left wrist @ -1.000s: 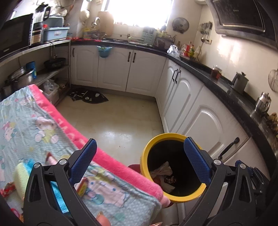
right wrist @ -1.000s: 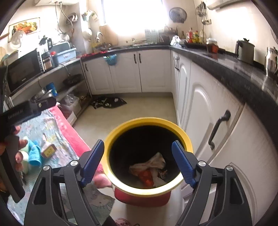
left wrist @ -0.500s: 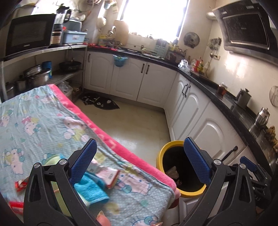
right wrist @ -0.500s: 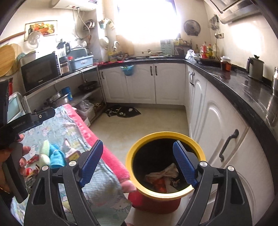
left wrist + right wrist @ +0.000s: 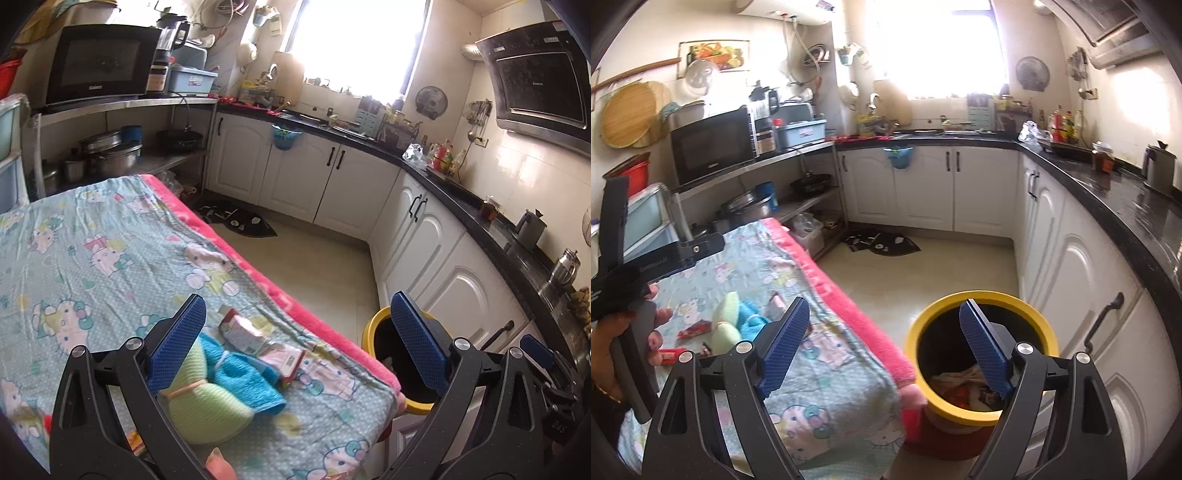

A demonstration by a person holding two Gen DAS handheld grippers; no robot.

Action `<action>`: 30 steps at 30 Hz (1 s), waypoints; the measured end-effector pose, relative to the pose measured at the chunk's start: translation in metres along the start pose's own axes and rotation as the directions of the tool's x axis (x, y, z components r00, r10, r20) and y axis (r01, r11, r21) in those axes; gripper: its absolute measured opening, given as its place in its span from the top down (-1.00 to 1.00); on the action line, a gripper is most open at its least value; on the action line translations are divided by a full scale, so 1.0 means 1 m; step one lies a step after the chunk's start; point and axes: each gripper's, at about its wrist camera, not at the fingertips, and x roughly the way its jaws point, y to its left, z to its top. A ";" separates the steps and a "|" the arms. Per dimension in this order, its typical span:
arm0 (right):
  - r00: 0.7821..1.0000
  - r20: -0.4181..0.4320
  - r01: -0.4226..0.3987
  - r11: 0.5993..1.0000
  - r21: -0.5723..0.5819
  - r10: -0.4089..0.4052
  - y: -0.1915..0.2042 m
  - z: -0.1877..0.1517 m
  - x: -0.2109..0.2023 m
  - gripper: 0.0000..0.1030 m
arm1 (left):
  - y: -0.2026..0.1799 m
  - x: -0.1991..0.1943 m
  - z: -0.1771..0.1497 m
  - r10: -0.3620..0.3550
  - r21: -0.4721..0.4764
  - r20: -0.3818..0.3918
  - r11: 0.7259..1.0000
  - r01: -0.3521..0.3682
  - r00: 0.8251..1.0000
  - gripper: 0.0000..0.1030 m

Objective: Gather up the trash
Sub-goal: 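Move both tools back over the remaining trash on the sheet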

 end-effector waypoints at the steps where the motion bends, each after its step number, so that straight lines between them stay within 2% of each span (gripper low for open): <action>1: 1.000 0.000 -0.007 1.000 -0.004 0.007 0.004 0.001 0.000 -0.57 | 0.003 -0.002 -0.001 0.005 -0.002 -0.002 1.000 -0.005 1.000 -0.79; 12: 0.994 -0.042 -0.102 0.993 -0.059 0.099 0.046 -0.009 0.010 -0.57 | 0.046 -0.022 -0.010 0.079 -0.004 -0.025 0.997 -0.079 0.997 -0.79; 19: 0.984 -0.085 -0.163 0.982 -0.097 0.155 0.074 -0.019 0.020 -0.57 | 0.079 -0.039 -0.015 0.147 -0.026 -0.030 0.989 -0.148 0.989 -0.79; 30: 0.965 -0.136 -0.242 0.960 -0.142 0.224 0.111 -0.028 0.040 -0.57 | 0.119 -0.057 -0.035 0.215 -0.056 -0.063 0.974 -0.219 0.974 -0.79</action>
